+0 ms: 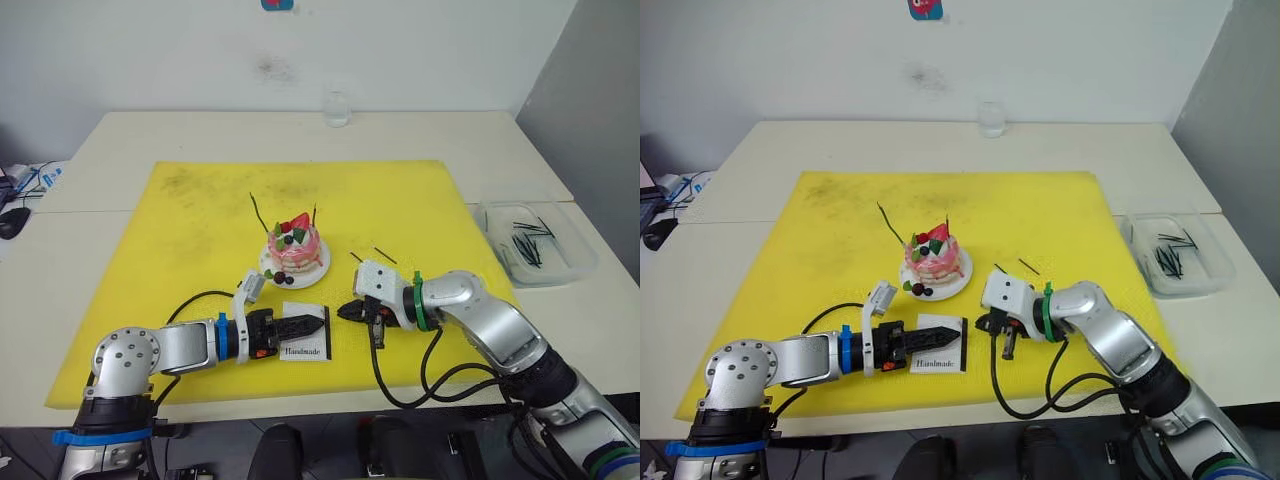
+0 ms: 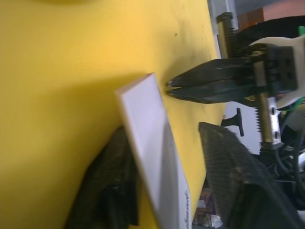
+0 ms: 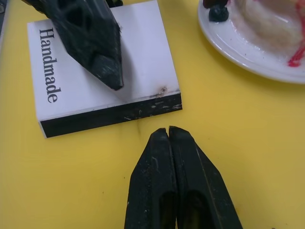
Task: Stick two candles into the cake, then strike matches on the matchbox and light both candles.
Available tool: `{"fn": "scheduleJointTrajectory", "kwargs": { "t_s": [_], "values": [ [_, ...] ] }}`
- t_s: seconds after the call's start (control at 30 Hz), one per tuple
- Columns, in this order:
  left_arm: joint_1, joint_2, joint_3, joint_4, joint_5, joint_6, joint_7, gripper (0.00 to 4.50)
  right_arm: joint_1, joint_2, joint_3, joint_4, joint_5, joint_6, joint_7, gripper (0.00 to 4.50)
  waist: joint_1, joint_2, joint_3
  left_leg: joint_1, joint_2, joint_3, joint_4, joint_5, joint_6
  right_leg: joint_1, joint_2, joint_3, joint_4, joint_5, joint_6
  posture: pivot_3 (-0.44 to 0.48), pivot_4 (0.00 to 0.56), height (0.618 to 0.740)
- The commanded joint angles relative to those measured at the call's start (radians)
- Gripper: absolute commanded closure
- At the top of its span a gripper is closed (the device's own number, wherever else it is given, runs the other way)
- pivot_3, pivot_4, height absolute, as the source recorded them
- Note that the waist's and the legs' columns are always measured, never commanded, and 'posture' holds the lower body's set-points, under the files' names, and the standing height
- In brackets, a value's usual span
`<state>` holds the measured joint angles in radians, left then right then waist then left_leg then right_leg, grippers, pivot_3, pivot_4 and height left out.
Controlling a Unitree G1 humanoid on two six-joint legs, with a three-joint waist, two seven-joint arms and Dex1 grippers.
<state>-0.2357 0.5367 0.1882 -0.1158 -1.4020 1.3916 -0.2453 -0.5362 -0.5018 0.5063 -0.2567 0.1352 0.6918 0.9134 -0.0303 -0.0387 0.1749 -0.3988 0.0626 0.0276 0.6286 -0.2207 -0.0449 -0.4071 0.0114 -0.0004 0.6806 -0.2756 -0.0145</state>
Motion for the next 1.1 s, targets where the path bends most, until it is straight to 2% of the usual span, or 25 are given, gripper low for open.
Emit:
{"fn": "scheduleJointTrajectory", "kwargs": {
  "t_s": [0.03, 0.37, 0.9, 1.0, 1.1],
  "values": [
    [0.017, 0.021, 0.015, 0.026, 0.030, 0.007, 0.018, 1.71, -0.013, 0.005, 0.017, -0.003, -0.020, -0.034, 0.008, 4.50, -0.001, 0.000, 0.000, 0.001, 0.000, 0.000, 0.000, 0.000, 0.000, 0.000, 0.000, 0.000, 0.000, 0.000, 0.000, 0.000, 0.150, 0.740],
    [0.019, 0.021, 0.014, 0.038, 0.042, 0.006, 0.014, 1.71, -0.013, 0.059, 0.047, 0.003, -0.031, -0.065, 0.027, 4.50, -0.002, 0.000, 0.000, 0.001, 0.001, -0.001, 0.000, 0.000, 0.000, 0.000, 0.001, 0.000, 0.001, 0.000, 0.000, 0.000, 0.150, 0.740],
    [0.028, 0.047, 0.015, 0.037, 0.064, 0.005, 0.002, 1.71, -0.008, 0.049, 0.012, 0.030, -0.037, -0.095, 0.019, 4.50, -0.002, 0.000, 0.000, 0.001, 0.001, 0.000, 0.000, 0.000, 0.000, 0.000, 0.001, 0.000, 0.001, 0.000, 0.000, 0.000, 0.150, 0.740],
    [0.026, 0.050, 0.018, 0.047, 0.071, 0.003, 0.006, 2.29, -0.005, 0.045, 0.003, 0.030, -0.036, -0.093, 0.014, 4.50, -0.002, 0.000, 0.000, 0.001, 0.001, 0.000, 0.000, 0.000, 0.000, 0.000, 0.001, 0.000, 0.001, 0.000, 0.000, 0.000, 0.150, 0.740],
    [0.023, 0.052, 0.021, 0.055, 0.077, 0.005, 0.001, 3.20, -0.002, 0.040, -0.011, 0.025, -0.034, -0.086, 0.010, 4.50, -0.002, 0.000, 0.000, 0.001, 0.001, 0.000, -0.001, 0.000, 0.000, 0.000, 0.001, 0.000, 0.000, 0.000, 0.000, 0.000, 0.150, 0.740]
  ]
}}
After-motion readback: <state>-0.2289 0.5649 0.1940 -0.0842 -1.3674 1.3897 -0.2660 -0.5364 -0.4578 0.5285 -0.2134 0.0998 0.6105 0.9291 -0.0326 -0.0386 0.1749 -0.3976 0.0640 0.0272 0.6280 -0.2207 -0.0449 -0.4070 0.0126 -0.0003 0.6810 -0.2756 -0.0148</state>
